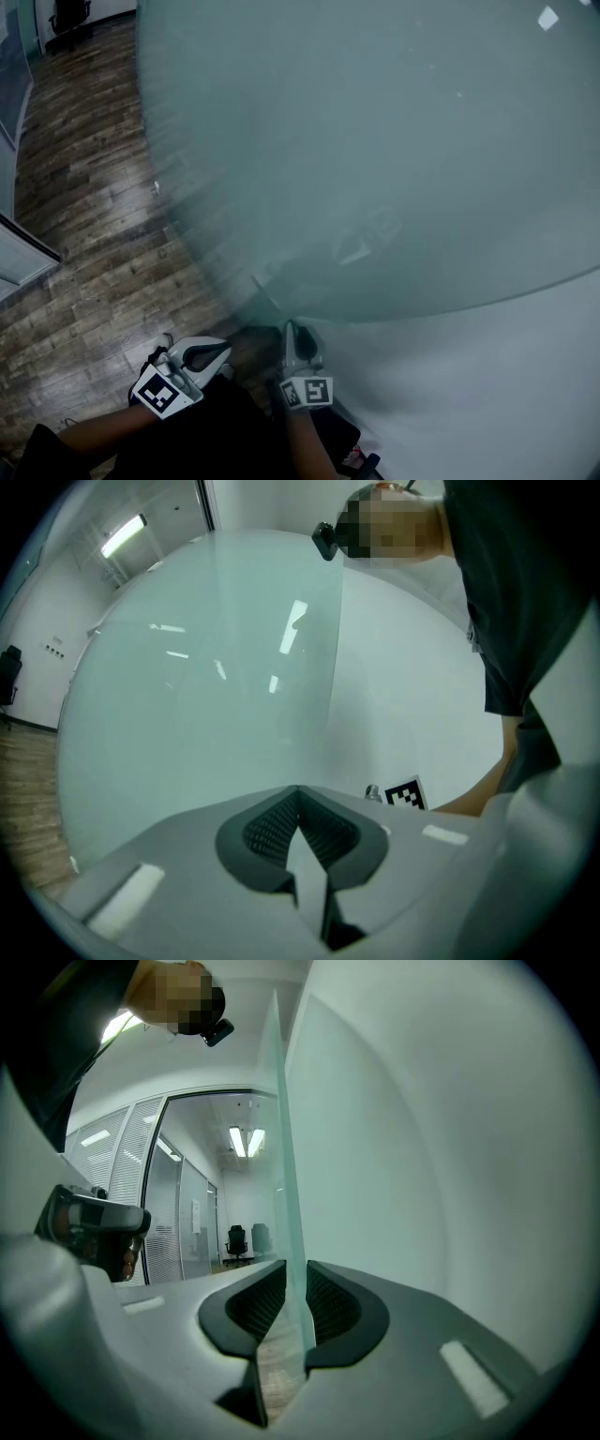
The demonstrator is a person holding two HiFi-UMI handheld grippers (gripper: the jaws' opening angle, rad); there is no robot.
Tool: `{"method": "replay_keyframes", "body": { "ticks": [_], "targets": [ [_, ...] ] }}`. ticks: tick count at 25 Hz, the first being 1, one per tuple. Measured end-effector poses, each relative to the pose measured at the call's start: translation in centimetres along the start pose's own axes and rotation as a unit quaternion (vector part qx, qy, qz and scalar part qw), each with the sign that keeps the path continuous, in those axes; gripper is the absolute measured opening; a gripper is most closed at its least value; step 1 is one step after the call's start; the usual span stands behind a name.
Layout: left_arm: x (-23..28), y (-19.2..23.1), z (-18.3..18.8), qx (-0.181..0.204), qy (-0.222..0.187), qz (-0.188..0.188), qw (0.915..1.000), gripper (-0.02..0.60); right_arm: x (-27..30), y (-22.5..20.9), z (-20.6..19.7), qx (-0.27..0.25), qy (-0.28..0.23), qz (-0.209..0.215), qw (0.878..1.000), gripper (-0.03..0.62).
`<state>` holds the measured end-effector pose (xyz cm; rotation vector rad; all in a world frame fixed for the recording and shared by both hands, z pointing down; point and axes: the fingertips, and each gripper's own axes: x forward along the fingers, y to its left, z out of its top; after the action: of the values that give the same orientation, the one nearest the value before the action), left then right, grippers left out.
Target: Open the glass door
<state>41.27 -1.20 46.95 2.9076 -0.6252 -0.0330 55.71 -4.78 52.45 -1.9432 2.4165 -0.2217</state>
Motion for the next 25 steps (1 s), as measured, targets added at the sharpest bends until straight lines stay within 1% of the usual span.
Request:
{"method": "replay_keyframes", "body": {
  "ticks": [8, 16, 19, 22, 25],
  "targets": [
    [0.8, 1.9, -0.2, 0.000, -0.001, 0.042, 0.9991, 0.000, 0.9, -1.9, -0.3, -0.003, 0.007, 0.000, 1.000, 0.072],
    [1.7, 2.9, 0.4, -0.001, -0.008, 0.058, 0.9983, 0.000, 1.8, -3.7, 0.1, 0.015, 0.005, 0.000, 1.000, 0.075],
    [1.7, 3.2, 0.0, -0.009, -0.003, 0.062, 0.9981, 0.000, 1.9, -4.3, 0.0, 0.019, 0.005, -0.006, 1.000, 0.077],
    [2.2, 3.2, -0.1, -0.029, -0.002, 0.053, 0.9982, 0.000, 2.2, -5.0, 0.3, 0.021, 0.001, -0.009, 1.000, 0.078],
    [2.4, 3.2, -0.1, -0.029, -0.002, 0.049, 0.9984, 0.000, 2.4, -5.6, 0.2, 0.031, -0.005, -0.017, 0.999, 0.080]
  ]
}}
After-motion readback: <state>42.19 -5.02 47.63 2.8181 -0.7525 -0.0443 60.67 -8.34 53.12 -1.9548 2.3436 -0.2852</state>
